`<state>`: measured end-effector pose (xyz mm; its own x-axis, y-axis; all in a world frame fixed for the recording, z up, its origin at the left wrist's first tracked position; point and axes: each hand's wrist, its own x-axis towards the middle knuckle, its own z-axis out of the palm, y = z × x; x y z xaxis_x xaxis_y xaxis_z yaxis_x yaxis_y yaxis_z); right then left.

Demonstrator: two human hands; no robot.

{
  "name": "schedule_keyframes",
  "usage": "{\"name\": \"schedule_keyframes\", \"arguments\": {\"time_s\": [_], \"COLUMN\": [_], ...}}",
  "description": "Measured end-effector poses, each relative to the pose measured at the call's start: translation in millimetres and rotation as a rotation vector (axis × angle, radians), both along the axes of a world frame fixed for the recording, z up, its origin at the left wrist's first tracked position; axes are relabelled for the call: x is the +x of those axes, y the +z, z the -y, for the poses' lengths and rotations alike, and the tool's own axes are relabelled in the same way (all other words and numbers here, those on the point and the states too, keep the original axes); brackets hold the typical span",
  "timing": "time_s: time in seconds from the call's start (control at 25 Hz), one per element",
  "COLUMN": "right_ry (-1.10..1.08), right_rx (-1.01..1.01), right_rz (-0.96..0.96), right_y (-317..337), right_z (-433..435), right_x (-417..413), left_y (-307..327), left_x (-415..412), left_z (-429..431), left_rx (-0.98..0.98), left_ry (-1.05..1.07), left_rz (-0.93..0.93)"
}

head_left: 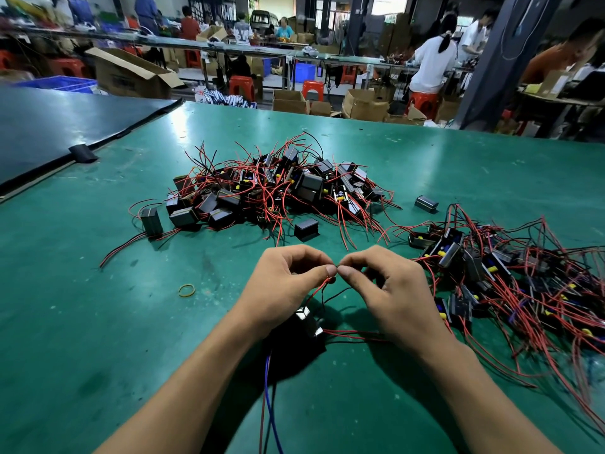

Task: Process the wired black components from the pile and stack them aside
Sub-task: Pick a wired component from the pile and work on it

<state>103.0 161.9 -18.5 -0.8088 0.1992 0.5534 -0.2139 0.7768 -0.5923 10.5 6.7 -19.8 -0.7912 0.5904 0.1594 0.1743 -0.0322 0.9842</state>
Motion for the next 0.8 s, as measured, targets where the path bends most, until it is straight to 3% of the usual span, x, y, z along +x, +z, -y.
{"name": "schedule_keyframes", "arguments": {"time_s": [0.16,0.2,0.28,0.44,0.56,0.68,0.72,0.8], "right_ry": [0.11,0.117,0.101,0.013,0.01,0.008,0.006,0.044], "right_rx": [-0.858,-0.922,-0.721,-0.022,0.222,0.168,0.052,-0.388], "right_rz": [0.347,0.381,0.34,0.012,-0.078,-0.034,0.035,0.235], "right_y": [8.0,8.1,5.9,-0.1,-5.3,-2.8,-1.8,3.1], "right_z": [2.4,0.9,-2.1,-4.6,-7.7,-4.3,-1.9,2.9], "right_x": [-2.3,-1.3,0.6,0.9,-1.8,-0.9,-1.2,-3.8], "left_y": [0.9,0.5,-1.1,-2.2,-0.7,1.1,1.8,3.0], "left_x": [1.7,2.1,2.3,-1.2,0.2,1.1,1.2,2.3], "left_z": [-1.4,-2.0,-2.7,-2.0,-1.3,-0.4,-0.2,-0.7], "left_rx": [-0.04,-0.043,-0.052,-0.077,-0.096,-0.09,-0.097,-0.124], "left_ry": [0.011,0.004,0.005,0.01,-0.024,0.005,0.025,0.053], "left_rz": [-0.131,-0.128,-0.095,-0.044,-0.026,-0.09,-0.145,-0.26]}}
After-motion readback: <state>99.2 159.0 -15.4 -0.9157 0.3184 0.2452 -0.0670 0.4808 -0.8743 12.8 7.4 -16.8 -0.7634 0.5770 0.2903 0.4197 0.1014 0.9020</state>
